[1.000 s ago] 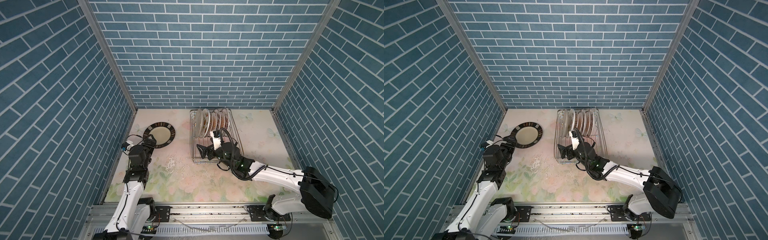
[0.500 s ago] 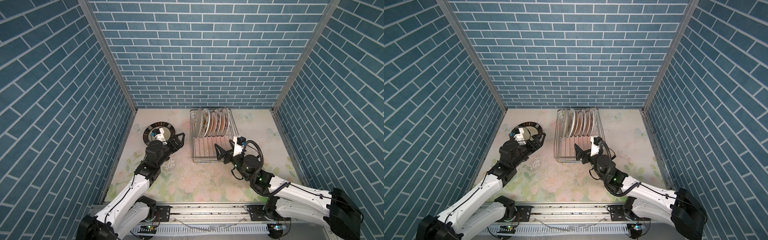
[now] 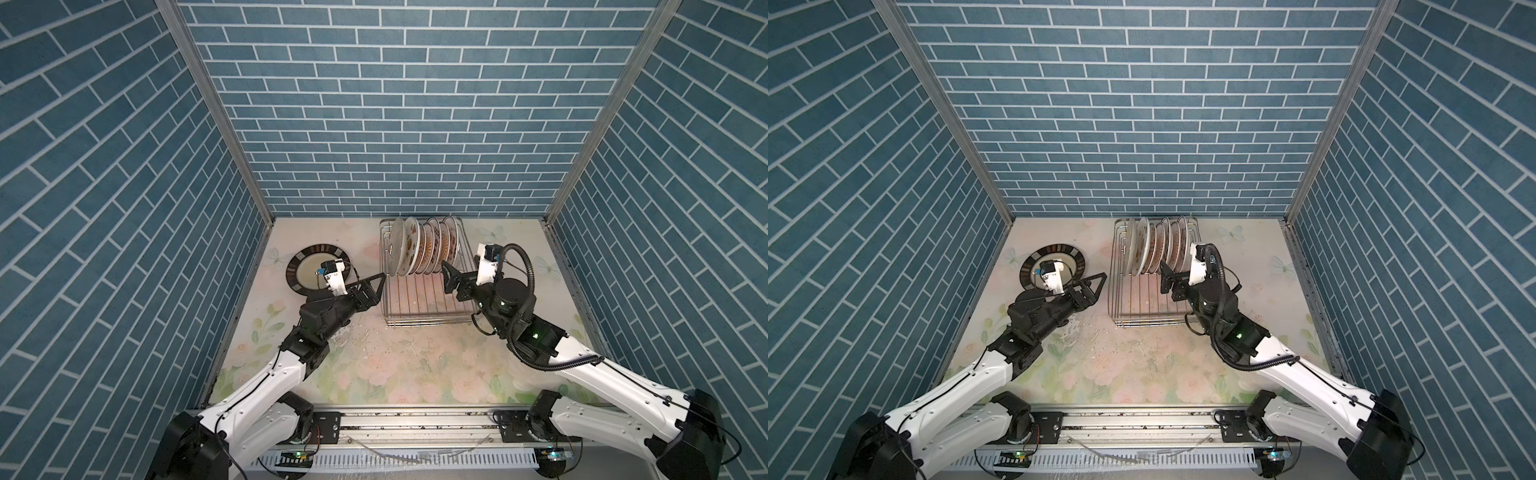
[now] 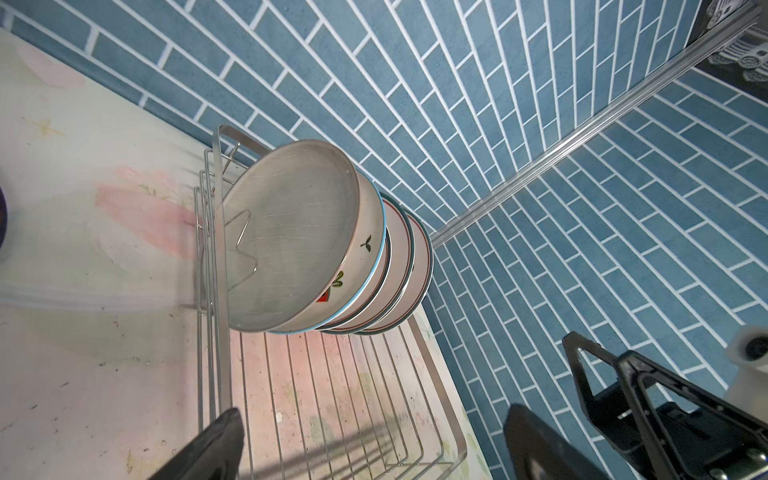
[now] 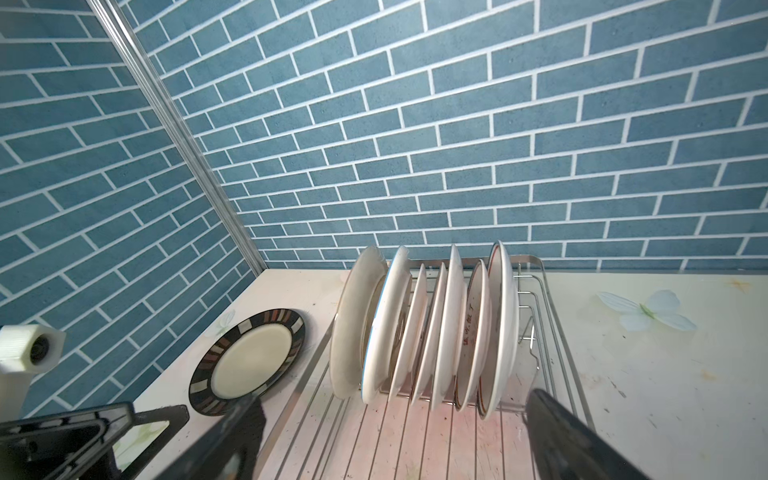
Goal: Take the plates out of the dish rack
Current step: 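Open and lift the left gripper off the plate while the right returns to the rack, then reach the right gripper over the rack and grip the clear glass plate's rim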
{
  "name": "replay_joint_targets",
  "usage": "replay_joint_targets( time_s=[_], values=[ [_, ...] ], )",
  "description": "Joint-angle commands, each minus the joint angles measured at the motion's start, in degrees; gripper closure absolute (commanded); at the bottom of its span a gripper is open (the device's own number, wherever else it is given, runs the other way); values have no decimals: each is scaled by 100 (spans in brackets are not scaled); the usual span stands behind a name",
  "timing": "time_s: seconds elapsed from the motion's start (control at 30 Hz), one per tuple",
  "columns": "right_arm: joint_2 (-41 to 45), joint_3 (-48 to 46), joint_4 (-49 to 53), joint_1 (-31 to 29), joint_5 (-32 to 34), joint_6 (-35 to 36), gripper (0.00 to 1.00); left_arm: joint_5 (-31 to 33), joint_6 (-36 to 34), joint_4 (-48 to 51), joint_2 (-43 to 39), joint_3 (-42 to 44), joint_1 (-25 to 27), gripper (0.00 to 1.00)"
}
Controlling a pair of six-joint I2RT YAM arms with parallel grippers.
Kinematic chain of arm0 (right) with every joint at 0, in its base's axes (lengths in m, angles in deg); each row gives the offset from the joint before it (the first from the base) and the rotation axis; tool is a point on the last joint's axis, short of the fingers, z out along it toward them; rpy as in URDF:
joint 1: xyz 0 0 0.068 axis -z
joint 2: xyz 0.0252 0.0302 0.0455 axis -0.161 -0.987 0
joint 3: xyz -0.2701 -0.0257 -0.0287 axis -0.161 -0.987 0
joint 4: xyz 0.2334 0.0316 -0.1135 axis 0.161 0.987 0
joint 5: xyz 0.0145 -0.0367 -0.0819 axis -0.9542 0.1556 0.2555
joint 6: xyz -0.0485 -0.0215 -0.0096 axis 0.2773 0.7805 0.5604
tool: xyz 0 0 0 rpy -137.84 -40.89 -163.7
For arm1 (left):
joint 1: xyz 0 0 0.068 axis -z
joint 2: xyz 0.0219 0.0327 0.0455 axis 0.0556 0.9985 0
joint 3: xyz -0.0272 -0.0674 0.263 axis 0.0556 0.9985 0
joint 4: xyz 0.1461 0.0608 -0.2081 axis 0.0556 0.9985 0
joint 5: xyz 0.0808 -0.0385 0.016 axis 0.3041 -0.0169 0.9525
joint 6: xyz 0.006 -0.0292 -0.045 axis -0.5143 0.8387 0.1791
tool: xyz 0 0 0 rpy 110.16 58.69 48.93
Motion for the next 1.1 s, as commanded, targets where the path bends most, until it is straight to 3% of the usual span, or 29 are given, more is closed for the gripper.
replay_joint_targets(
  time_s=[0.0,0.33,0.47,0.6,0.73,0.87,1.07],
  values=[
    [-353,422,536,12,-73,44,1,-101,111,-958,40,358,40,0],
    [-1770,1888,1251,12,192,105,3,10,110,-1713,319,863,385,0],
    [-2205,2533,1832,12,-47,68,2,-25,-173,-1245,68,748,383,0],
    [-2457,2828,1822,14,-183,222,1,81,-84,-1623,107,957,381,0],
    [-2906,3283,1954,12,-354,328,3,331,-117,-1309,13,984,385,0],
    [-3409,3732,2018,-22,-110,496,1,367,-187,-1200,-214,1059,386,0],
    [-4098,4544,2291,-37,-274,606,2,558,-156,-1263,-391,1138,385,1]
  ],
)
